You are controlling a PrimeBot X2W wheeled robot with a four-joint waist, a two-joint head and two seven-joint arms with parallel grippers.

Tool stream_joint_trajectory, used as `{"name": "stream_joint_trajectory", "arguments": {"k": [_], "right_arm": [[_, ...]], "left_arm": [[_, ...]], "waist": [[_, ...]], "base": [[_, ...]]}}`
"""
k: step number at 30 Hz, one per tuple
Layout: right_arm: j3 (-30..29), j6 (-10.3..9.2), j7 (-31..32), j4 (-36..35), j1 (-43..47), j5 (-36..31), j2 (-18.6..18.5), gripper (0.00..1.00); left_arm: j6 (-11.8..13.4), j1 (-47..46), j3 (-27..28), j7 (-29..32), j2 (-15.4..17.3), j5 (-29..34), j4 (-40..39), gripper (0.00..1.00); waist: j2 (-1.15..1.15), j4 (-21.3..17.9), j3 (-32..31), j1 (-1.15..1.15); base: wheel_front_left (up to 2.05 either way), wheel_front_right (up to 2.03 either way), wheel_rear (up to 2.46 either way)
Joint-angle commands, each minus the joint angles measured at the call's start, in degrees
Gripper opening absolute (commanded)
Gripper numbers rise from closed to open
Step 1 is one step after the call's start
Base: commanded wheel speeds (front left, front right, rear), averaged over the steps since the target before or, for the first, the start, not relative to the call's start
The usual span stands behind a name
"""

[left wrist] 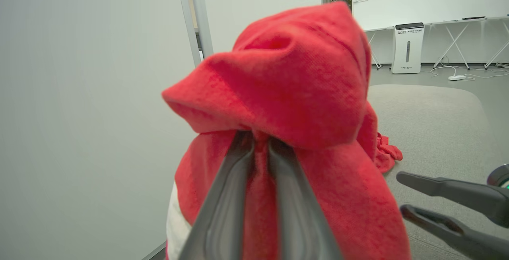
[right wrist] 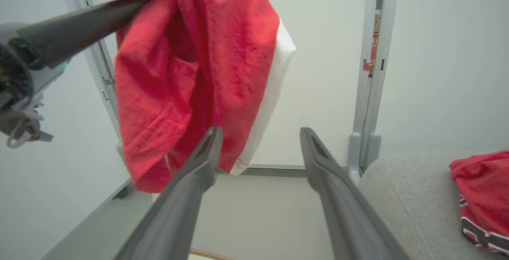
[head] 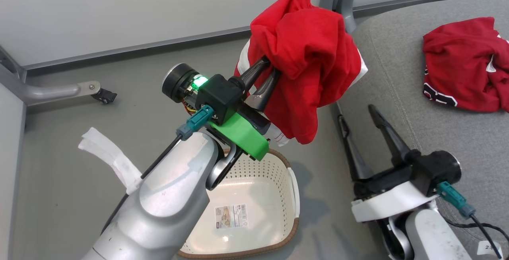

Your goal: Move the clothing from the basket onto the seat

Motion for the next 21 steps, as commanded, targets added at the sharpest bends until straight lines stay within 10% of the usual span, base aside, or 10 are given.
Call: {"name": "stream_joint_trajectory", "arguments": {"k": [1,21], "right_arm": [[1.07,-0.04,-0.13,-0.81,-0.38,-0.02,-0.16,1.00],[10.62,-0.04,-0.13,0.77,-8.24,1.02,-0.17,1.00]], "left_arm": [[-0.12,-0.81,0.19,-0.03,0.23,0.08,0.14,0.00],[-0.17,-1.43,-0.61,-0.03,-0.66,1.60,-0.90,0.00]], "waist": [[0.00,0.01,0.06,0.00],[0.00,1.37,2.02,0.00]], "base": [[0.00,0.00,0.00],[0.00,0.00,0.00]]}}
